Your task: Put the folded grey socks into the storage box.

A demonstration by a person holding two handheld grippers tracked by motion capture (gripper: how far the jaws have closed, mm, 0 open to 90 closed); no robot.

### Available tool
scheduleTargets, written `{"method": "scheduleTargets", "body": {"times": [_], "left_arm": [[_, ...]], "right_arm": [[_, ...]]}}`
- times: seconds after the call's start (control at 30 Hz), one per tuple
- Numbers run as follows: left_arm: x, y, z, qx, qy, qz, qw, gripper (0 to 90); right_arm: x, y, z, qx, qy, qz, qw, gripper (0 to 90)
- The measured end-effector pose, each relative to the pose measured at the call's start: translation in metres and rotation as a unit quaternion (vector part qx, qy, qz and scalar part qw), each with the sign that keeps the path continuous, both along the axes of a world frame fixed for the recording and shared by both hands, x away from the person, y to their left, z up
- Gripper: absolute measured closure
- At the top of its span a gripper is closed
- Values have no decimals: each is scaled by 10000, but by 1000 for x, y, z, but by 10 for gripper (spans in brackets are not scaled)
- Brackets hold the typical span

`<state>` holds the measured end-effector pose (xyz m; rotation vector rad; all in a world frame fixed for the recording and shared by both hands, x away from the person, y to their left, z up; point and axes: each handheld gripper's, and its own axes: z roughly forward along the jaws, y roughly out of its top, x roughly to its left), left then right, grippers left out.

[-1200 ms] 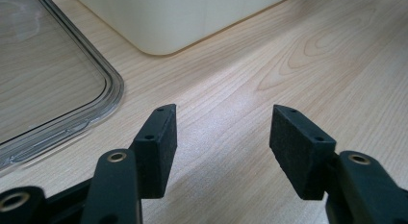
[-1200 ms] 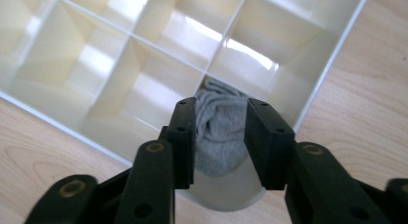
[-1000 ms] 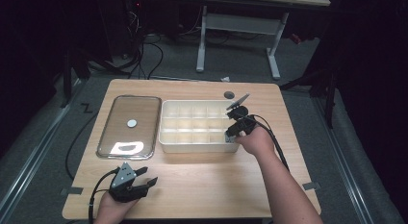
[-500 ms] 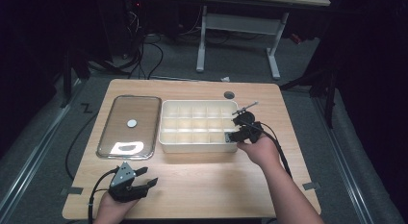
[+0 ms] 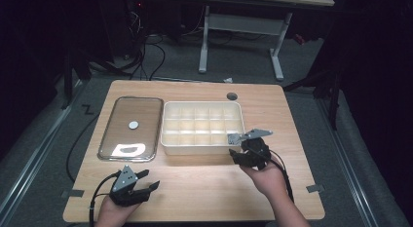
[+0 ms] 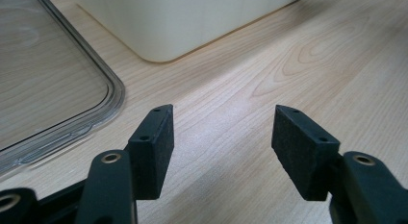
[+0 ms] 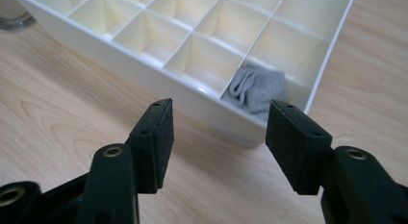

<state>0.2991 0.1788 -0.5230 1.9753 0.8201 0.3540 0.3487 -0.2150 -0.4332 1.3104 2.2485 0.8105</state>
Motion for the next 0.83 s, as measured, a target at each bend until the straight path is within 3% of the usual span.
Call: {"method": "scheduleTargets", "body": {"times": [0.4, 0.47, 0.5, 0.53, 0.57, 0.6, 0.63, 0.73, 0.83], "left_arm": [[0, 3, -1, 36, -64, 71, 9999, 409], [0, 4, -1, 15, -59, 129, 9999, 409], [1, 5, -1, -52, -48, 162, 9998, 410], [1, 6, -1, -100, -21, 174, 9998, 410], [1, 7, 0, -152, -29, 195, 9997, 410], [1, 7, 0, -152, -43, 204, 9997, 410], [1, 7, 0, -110, -46, 206, 9997, 410], [2, 7, -1, -89, -11, 239, 9997, 410], [-1, 6, -2, -19, -39, 221, 9997, 410]], "right_arm": [[-42, 1, -69, 480, -430, -31, 9979, 428], [-54, 1, -81, 889, -551, -242, 9942, 437], [-61, 1, -88, 1143, -701, -316, 9905, 452], [-67, 2, -93, 1330, -567, -388, 9887, 442], [-68, 4, -92, 1292, -455, -265, 9902, 438], [-70, 7, -91, 1060, -579, -133, 9926, 453], [-71, 7, -89, 955, -715, -150, 9927, 454], [-66, 1, -91, 1225, -519, -252, 9908, 450], [-66, 3, -94, 1027, -509, -174, 9933, 442]]}}
